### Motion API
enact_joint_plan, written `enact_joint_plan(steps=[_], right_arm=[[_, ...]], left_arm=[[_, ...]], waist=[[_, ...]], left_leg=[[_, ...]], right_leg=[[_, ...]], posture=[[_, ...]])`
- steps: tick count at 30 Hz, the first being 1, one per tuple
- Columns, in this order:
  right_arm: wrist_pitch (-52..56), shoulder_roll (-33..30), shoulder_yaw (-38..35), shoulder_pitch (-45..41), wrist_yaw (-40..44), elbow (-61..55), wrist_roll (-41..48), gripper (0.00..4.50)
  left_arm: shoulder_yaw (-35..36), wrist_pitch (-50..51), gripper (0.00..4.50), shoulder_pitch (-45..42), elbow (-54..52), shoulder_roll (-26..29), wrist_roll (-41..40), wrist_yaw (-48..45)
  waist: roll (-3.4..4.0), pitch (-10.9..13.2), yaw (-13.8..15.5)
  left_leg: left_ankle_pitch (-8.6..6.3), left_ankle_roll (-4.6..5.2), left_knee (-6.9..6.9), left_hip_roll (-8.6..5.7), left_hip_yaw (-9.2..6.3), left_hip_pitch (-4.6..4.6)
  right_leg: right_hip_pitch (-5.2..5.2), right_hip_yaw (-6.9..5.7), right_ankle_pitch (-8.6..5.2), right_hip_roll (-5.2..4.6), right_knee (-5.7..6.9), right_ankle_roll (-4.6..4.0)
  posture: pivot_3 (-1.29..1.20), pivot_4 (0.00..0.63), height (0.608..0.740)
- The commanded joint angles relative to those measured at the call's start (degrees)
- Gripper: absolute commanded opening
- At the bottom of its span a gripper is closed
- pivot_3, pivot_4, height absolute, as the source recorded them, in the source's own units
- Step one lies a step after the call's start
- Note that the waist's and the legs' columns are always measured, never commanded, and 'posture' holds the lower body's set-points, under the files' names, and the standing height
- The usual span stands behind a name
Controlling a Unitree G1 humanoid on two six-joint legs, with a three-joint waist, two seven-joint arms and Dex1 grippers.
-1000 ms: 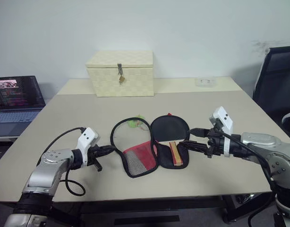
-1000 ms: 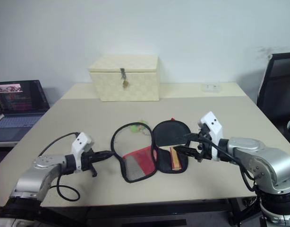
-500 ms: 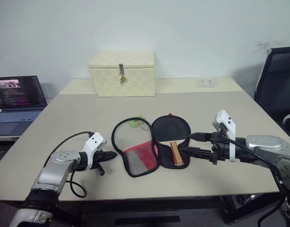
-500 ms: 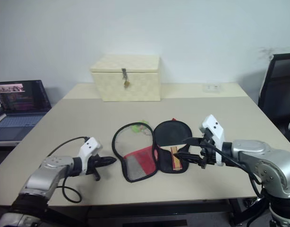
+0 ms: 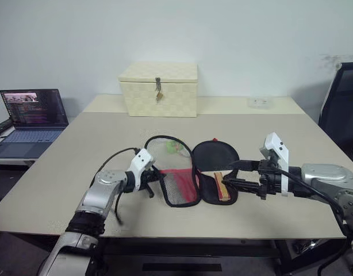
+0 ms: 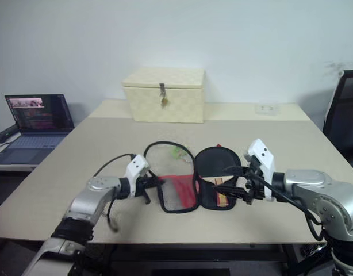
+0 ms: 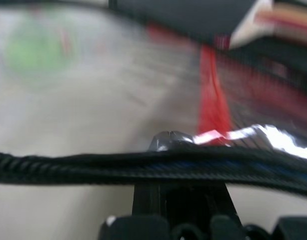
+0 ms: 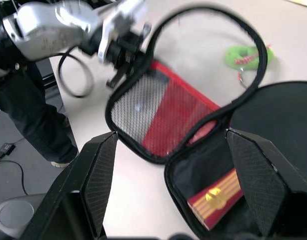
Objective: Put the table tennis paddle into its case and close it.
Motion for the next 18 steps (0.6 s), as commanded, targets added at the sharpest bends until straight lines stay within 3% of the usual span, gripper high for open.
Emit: enact_joint_plan(steps=[1,9,14,18], right_arm=[[-1.69,-1.66,-1.99,0.22,0.42,-0.54,0.68,3.78],[-3.77,-4.61,-2.31,1.11,0.88,1.91,-0.56,3.78],[-4.53,-5.19,-1.96,1.83,-0.75,3.52,-1.97,3.78],[-3.81,-2.42,-1.55,1.92,-4.74,7.5,-3.59,3.78]], left_arm=[[-0.55,-1.51,0.03,-5.12,-2.16,-2.86,-0.82,-0.55],[-2.69,-9.26,0.03,-16.69,12.39,-12.32,2.57,1.43],[-2.1,-12.43,0.03,-18.15,16.44,-12.93,3.11,0.76],[-0.01,-11.56,0.03,-15.11,13.68,-10.58,0.86,-1.48]], waist=[[0.0,0.0,-0.09],[-0.02,0.01,-0.42],[-0.02,0.01,-1.12],[-0.02,0.01,-1.09]], left_leg=[[0.0,0.0,0.0,0.0,0.0,0.0],[-0.02,0.04,0.02,-0.43,0.02,-0.04],[-0.06,0.11,-0.03,-0.42,0.14,0.01],[-0.07,0.12,-0.02,-0.44,0.1,-0.04]], right_leg=[[0.0,0.0,0.02,0.0,0.0,-0.04],[0.0,-0.03,0.03,-0.03,-0.02,-0.01],[-0.06,0.02,0.04,-0.02,0.01,-0.03],[-0.06,0.01,0.07,-0.04,0.0,-0.1]], posture=[[0.0,0.15,0.74],[0.0,0.15,0.74],[0.0,0.15,0.74],[0.0,0.15,0.74]])
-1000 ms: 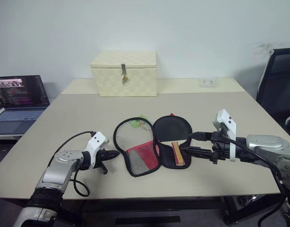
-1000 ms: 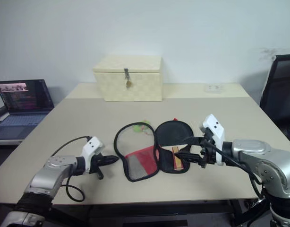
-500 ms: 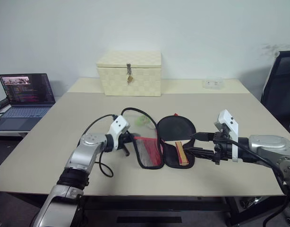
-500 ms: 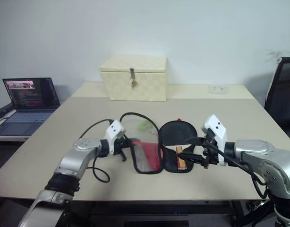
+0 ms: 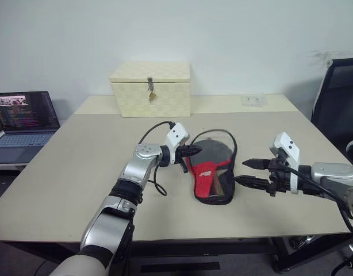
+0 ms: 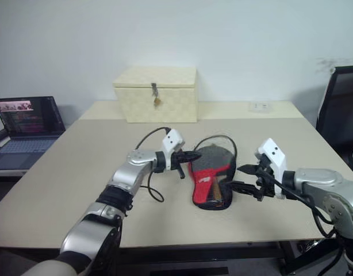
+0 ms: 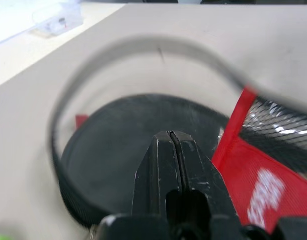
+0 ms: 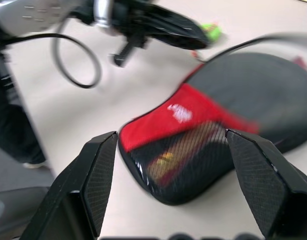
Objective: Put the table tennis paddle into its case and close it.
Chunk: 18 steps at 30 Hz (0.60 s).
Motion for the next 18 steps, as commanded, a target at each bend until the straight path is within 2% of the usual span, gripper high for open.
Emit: enact_joint_plan(steps=[1,2,3,5,10,18], right_arm=[[-0.46,2.31,-0.88,-0.39,-3.66,2.84,-1.78,3.78],[-0.65,3.33,-0.51,-0.87,-5.02,4.3,-2.68,3.78],[-0.84,4.24,-0.05,-1.37,-5.99,5.58,-3.45,4.12],[-1.18,6.39,0.97,-2.52,-7.98,8.14,-5.11,4.46],[-2.57,12.52,3.82,-5.49,-13.07,16.69,-10.6,4.46],[-7.09,19.01,9.93,-8.03,-13.37,26.93,-17.7,4.46]], left_arm=[[3.27,0.12,0.03,2.13,-4.48,2.6,-2.82,-2.18],[3.97,0.86,0.03,3.3,-5.93,3.31,-3.68,-2.82],[4.78,1.74,0.0,4.63,-7.71,4.03,-4.76,-3.65],[6.22,4.21,0.0,7.66,-11.84,5.93,-7.03,-5.35],[9.75,10.71,0.0,15.24,-22.92,10.1,-13.06,-7.78],[12.22,16.67,0.0,22.02,-33.7,13.98,-16.53,-5.7]], waist=[[0.0,0.0,-0.06],[0.0,0.0,-0.07],[0.01,0.0,-0.06],[0.01,0.0,-0.03],[0.01,-0.01,-0.02],[0.01,0.0,0.37]], left_leg=[[0.0,0.0,-0.01,-0.01,0.03,0.02],[0.0,0.0,-0.01,0.0,0.03,0.03],[0.0,0.0,-0.01,0.01,0.02,0.03],[0.0,0.0,0.0,0.03,-0.01,0.03],[0.01,-0.01,0.02,0.36,-0.05,0.02],[0.01,-0.01,0.03,0.42,-0.03,0.02]], right_leg=[[0.0,0.01,0.0,-0.01,0.01,0.0],[0.0,0.01,0.0,-0.01,0.02,-0.01],[0.0,0.01,0.01,-0.01,0.03,-0.02],[0.0,0.03,0.05,-0.01,0.03,-0.08],[0.0,0.09,0.06,-0.02,0.04,-0.11],[0.0,0.09,0.07,-0.02,0.04,-0.12]], posture=[[0.0,0.15,0.74],[0.0,0.15,0.74],[0.0,0.15,0.74],[0.0,0.15,0.74],[0.0,0.15,0.74],[0.0,0.15,0.74]])
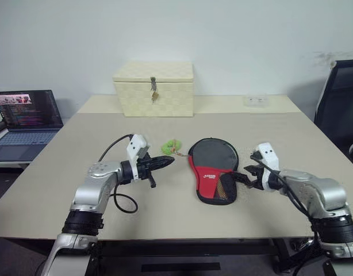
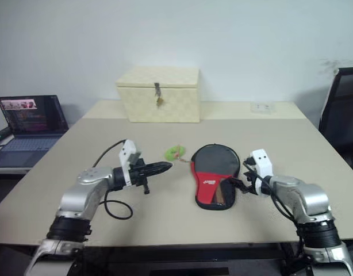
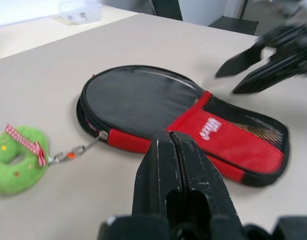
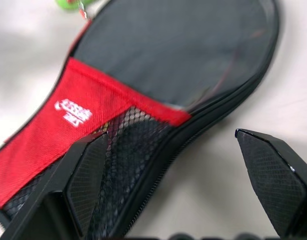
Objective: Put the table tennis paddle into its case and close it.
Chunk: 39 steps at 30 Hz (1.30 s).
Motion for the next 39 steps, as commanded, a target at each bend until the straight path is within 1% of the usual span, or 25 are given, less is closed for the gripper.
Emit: enact_joint_plan(steps=[1,11,16,19,24,30,32,34,39], right_arm=[[-2.76,1.37,1.53,-2.25,0.6,2.54,-2.51,4.46],[-3.78,4.07,4.25,-3.55,1.7,8.84,-7.21,4.46],[-1.86,2.0,1.0,-3.25,3.02,6.88,-6.53,4.46],[-0.74,1.55,0.23,-2.63,2.25,6.89,-7.03,4.46],[0.13,3.66,0.19,-2.0,-0.68,7.94,-8.41,4.46],[-0.09,5.55,3.01,-0.97,-1.48,7.49,-10.01,4.46],[-0.21,6.12,3.95,-0.93,-1.14,7.65,-10.63,4.09],[-0.54,6.72,5.06,-0.98,-0.78,7.98,-11.27,3.55],[-1.74,8.44,6.98,-1.93,0.33,10.81,-12.91,1.92]], left_arm=[[1.78,1.76,0.0,0.78,-5.16,1.36,-2.04,1.26],[2.31,3.36,0.0,2.35,-8.12,2.69,-3.29,3.27],[2.55,3.96,0.0,3.11,-9.32,3.34,-3.65,3.88],[2.76,4.59,0.0,3.5,-10.16,3.82,-4.87,3.04],[2.68,5.77,0.0,3.71,-11.39,4.53,-7.2,1.35],[2.49,5.81,0.0,3.74,-11.62,4.93,-7.38,1.78],[2.4,5.81,0.0,3.74,-11.68,4.99,-7.34,1.9],[2.36,5.78,0.0,3.8,-11.72,5.02,-7.29,2.03],[2.39,5.47,0.0,4.43,-12.05,5.31,-7.04,2.28]], waist=[[0.0,0.0,0.04],[0.0,-0.02,-0.11],[-0.01,-0.03,-0.1],[-0.01,-0.03,0.08],[-0.03,-0.04,0.13],[-0.14,-0.17,0.1],[-0.22,-0.24,0.1],[-0.24,-0.26,0.11],[-0.36,-0.42,-0.33]], left_leg=[[0.0,0.0,0.01,0.01,0.0,0.0],[0.0,0.0,0.0,0.08,0.05,0.08],[0.0,0.0,0.01,0.09,0.06,0.1],[0.0,0.0,0.01,0.08,0.05,0.07],[0.0,0.0,0.01,0.08,0.03,0.06],[0.01,0.0,0.04,0.09,0.04,0.15],[0.0,0.0,0.04,0.09,0.05,0.16],[0.0,0.0,0.04,0.1,0.05,0.16],[0.0,0.0,0.01,0.12,0.11,0.23]], right_leg=[[0.0,0.0,0.0,0.0,0.0,0.0],[0.01,-0.02,0.02,0.04,0.03,-0.03],[0.02,0.0,0.04,0.06,0.05,-0.07],[0.02,0.0,0.04,0.05,0.02,-0.07],[0.03,0.0,0.04,0.05,0.02,-0.07],[0.09,0.01,0.04,0.06,0.04,-0.04],[0.1,0.01,0.04,0.07,0.04,-0.04],[0.1,0.02,0.04,0.07,0.04,-0.04],[0.1,0.01,0.04,0.08,0.04,-0.06]], posture=[[0.0,0.15,0.74],[0.0,0.15,0.74],[0.0,0.15,0.74],[0.0,0.15,0.74],[0.0,0.15,0.74],[0.0,0.15,0.74],[0.0,0.15,0.74],[0.0,0.15,0.74],[0.0,0.15,0.74]])
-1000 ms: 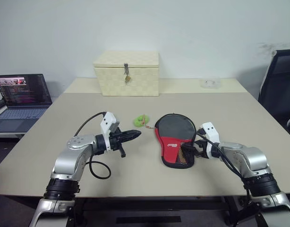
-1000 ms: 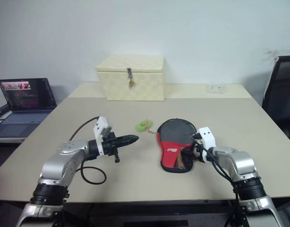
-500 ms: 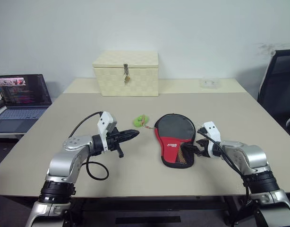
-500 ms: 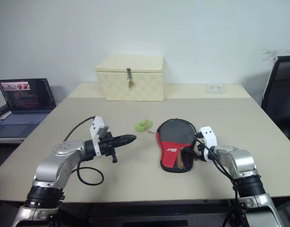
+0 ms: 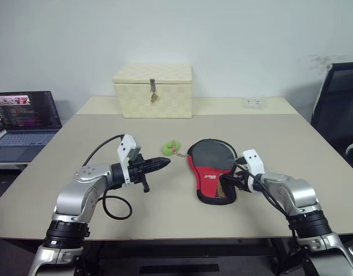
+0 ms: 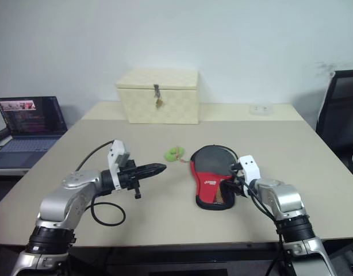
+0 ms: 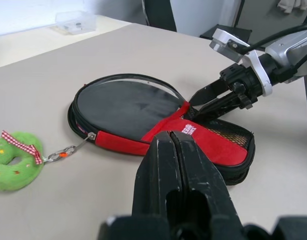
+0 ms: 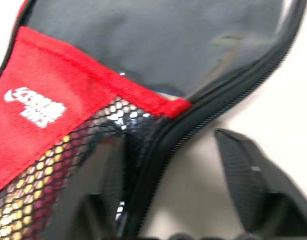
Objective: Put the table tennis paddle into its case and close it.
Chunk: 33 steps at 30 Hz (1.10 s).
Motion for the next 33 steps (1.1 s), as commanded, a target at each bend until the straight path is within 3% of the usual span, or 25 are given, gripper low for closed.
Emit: enact_joint_plan(steps=[1,6,7,20,33], right_arm=[[0.72,1.18,3.11,0.66,1.44,4.0,-1.27,1.57],[1.21,2.18,2.91,-1.05,3.74,6.36,-0.57,0.11],[1.51,2.52,2.62,-1.54,4.21,6.67,-0.2,0.03],[9.02,6.73,2.81,-5.85,9.8,-1.62,4.44,0.03],[23.2,7.51,3.35,6.76,6.8,-23.04,9.02,0.03]], left_arm=[[1.09,-0.48,0.0,0.37,-2.66,1.13,-0.65,0.02],[1.43,-0.45,0.0,1.82,-3.59,1.8,-0.79,-0.03],[1.57,-0.28,0.0,2.17,-3.89,1.98,-1.03,-0.09],[4.2,5.03,0.0,11.38,-11.77,8.83,-9.22,-7.36],[3.87,8.26,0.0,18.14,-20.04,10.79,-13.92,-7.96]], waist=[[-0.05,-0.04,-0.24],[-0.05,-0.05,-0.58],[-0.05,-0.05,-0.68],[0.0,0.0,-2.01],[0.04,0.03,-2.33]], left_leg=[[0.0,0.0,0.0,0.01,0.01,0.04],[-0.01,0.0,-0.11,0.01,0.04,0.67],[-0.02,0.0,-0.13,0.01,0.04,0.83],[-0.1,-0.02,-0.4,0.11,-0.05,0.77],[-0.16,-0.09,-0.44,0.16,-0.05,0.6]], right_leg=[[0.02,0.0,0.0,0.0,0.0,0.01],[0.67,0.04,-0.12,0.0,-0.11,0.17],[0.83,0.04,-0.14,0.0,-0.15,0.17],[0.66,0.03,-0.34,0.09,-0.11,-0.15],[0.47,0.06,-0.4,0.01,-0.12,-0.12]], posture=[[0.0,0.15,0.74],[0.0,0.15,0.74],[0.0,0.15,0.74],[0.0,0.15,0.74],[0.0,0.15,0.74]])
